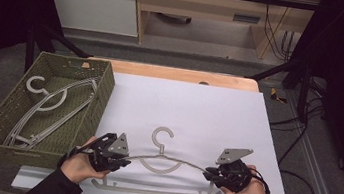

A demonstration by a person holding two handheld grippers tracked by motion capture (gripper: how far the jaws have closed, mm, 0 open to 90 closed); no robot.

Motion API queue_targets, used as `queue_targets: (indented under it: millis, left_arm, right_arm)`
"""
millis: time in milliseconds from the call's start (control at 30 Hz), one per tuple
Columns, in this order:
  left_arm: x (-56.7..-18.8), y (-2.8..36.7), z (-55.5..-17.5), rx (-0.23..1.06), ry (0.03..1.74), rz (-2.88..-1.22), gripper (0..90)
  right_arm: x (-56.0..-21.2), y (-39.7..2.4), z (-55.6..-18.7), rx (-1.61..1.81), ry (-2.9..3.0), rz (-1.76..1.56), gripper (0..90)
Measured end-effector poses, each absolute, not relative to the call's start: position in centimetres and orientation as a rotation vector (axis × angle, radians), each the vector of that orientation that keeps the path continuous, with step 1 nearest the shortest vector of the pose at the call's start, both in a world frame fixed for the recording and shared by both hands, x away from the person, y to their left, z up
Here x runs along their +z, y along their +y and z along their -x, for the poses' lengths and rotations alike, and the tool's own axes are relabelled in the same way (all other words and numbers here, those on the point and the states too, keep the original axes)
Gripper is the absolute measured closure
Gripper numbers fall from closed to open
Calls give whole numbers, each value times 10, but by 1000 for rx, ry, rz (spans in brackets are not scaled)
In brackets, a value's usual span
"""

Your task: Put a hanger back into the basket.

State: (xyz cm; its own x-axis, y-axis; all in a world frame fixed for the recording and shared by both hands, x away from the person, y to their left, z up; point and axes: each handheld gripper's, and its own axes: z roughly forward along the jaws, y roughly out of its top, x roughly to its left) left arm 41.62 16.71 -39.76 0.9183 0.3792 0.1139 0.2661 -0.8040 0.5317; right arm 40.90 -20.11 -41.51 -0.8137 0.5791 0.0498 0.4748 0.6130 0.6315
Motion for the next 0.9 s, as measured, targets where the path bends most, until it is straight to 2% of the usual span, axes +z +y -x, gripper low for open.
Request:
queue_targets:
  millis: [300,500,900]
  left_arm:
    - [-402,169,-411,293,524,-2485,819]
    - [-403,172,-414,312,588,-2450,819]
    - [-393,188,-417,437,743,-2321,819]
  right_arm:
    - [-415,-205,-413,1044,2597,-982,711]
    - [-410,-213,-413,1167,2451,-1009,607]
    - [-400,-241,-408,1319,2118,-1118,374]
